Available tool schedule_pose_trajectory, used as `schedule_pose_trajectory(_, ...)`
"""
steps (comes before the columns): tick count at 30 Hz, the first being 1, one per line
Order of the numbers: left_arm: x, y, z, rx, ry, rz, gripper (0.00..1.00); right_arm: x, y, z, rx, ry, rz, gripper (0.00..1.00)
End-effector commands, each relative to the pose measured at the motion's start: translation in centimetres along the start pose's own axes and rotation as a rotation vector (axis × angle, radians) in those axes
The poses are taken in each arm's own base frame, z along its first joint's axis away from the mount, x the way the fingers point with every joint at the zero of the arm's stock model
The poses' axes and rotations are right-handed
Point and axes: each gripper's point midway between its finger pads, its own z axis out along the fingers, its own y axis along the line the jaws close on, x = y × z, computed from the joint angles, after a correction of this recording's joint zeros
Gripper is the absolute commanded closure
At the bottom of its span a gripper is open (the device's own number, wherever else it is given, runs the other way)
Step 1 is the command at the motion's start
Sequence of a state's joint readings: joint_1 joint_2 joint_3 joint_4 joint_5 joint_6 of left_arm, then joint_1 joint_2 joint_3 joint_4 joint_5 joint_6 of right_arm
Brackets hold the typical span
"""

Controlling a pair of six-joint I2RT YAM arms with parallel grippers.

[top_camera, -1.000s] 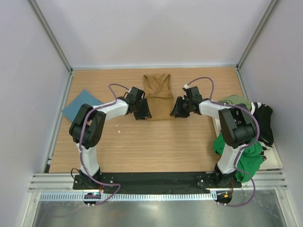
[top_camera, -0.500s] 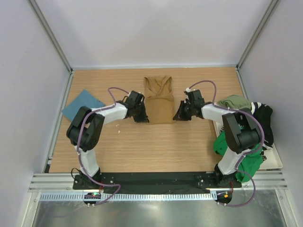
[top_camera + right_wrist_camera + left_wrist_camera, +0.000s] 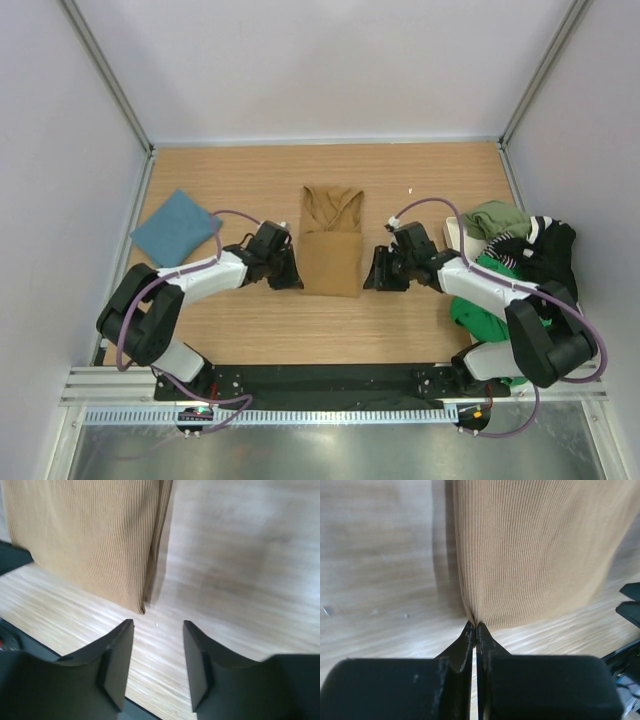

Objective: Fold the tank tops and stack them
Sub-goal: Fold the tank top

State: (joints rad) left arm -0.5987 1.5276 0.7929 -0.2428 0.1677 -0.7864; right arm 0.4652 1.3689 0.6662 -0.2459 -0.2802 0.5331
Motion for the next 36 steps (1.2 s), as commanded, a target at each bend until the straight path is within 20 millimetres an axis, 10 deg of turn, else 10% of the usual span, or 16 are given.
schedule_pose_trajectory(1,1.5,-0.7,-0.7,0.029,0.001,0.017,1.00,1.0,0.8,-0.8,0.006,-0.027,-0.061,0.48)
schedule_pose_trajectory(22,4.3,1.5,-1.9,0.003,-0.008,-0.002,0.68,3.5,3.4,1.8,-0.059,0.032,-0.120,0.49)
schedule_pose_trajectory(28,4.8,0.7,-1.4,0.021,0.011,0.008,0.71,3.9,4.1,2.4,-0.089,0.047,-0.129,0.59)
schedule_pose_trajectory(32,5.6,0.0,-1.1,0.038,0.037,0.015,0.74,4.6,4.2,2.5,-0.089,0.069,-0.133,0.83)
schedule_pose_trajectory(36,5.9,-0.2,-1.0,0.049,0.049,0.010,1.00,5.0,4.5,2.4,-0.096,0.082,-0.138,0.99)
